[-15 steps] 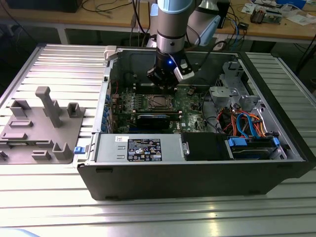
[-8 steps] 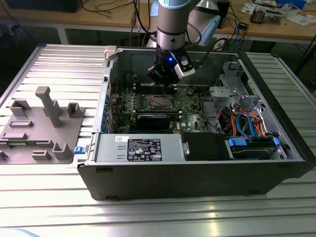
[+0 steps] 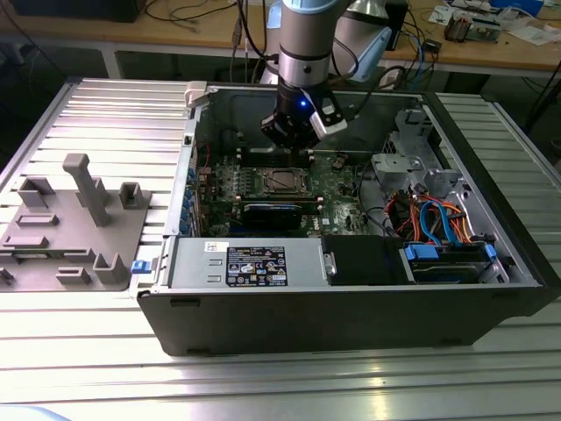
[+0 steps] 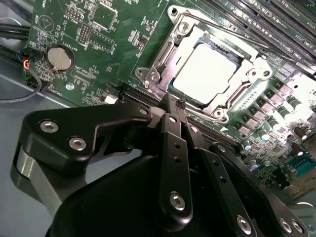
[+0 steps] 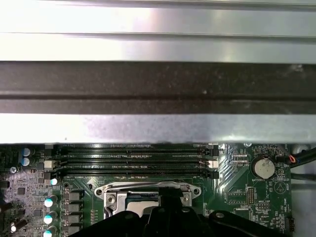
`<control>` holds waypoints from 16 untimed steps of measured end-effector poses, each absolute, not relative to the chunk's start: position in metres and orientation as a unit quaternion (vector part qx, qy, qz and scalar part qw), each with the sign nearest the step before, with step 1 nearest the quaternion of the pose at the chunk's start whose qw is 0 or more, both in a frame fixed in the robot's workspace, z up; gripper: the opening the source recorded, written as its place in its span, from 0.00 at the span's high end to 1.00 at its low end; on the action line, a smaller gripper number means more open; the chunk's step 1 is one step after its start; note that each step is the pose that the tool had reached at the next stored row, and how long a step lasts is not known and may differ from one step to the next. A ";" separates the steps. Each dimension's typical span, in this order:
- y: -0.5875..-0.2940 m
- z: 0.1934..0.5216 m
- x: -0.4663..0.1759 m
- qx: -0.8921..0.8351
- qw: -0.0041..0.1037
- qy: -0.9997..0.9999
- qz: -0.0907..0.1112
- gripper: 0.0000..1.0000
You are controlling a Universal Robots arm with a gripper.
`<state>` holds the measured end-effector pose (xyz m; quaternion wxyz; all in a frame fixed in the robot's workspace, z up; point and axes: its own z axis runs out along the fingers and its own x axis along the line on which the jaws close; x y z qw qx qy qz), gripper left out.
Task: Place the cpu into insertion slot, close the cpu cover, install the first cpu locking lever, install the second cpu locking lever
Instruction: 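Install the second cpu locking lever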
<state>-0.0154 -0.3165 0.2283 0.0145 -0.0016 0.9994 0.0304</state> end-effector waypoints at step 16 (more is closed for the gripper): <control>-0.319 0.238 -0.015 -0.002 0.015 1.000 0.021 0.89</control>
